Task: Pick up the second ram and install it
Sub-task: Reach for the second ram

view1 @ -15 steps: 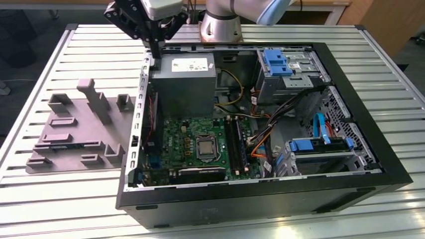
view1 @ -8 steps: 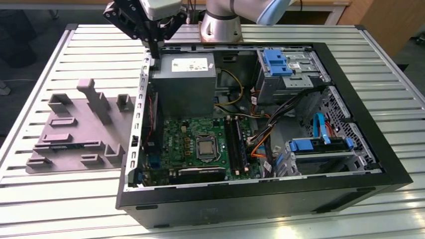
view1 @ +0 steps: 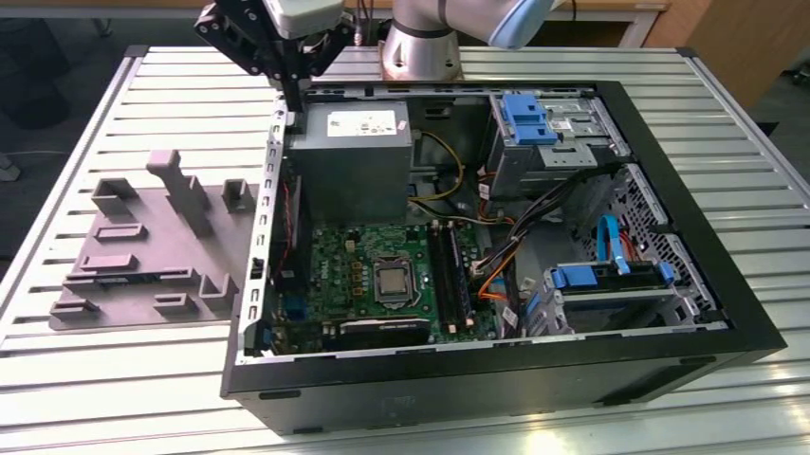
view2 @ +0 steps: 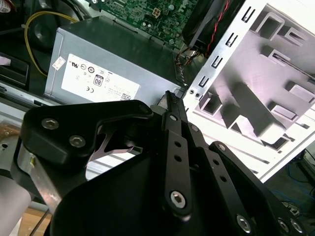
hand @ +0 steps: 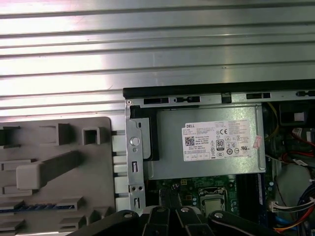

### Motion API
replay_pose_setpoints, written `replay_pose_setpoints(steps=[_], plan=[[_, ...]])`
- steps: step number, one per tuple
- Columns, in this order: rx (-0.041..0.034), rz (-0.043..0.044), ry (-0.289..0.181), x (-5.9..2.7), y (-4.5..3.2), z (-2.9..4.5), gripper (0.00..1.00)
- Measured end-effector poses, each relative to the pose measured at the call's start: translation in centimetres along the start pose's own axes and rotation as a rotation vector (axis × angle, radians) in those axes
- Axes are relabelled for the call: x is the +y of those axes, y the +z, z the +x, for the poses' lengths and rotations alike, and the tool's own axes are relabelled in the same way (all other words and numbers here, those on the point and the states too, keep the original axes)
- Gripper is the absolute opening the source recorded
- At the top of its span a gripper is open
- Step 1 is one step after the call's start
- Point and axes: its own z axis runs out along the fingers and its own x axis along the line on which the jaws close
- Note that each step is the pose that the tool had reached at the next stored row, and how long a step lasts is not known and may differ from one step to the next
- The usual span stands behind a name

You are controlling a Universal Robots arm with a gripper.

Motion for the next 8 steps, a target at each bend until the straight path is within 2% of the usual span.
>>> replay_pose_setpoints(steps=[8], plan=[[0.0000, 0.0000, 0.000, -0.03, 0.00, 0.34, 0.11]])
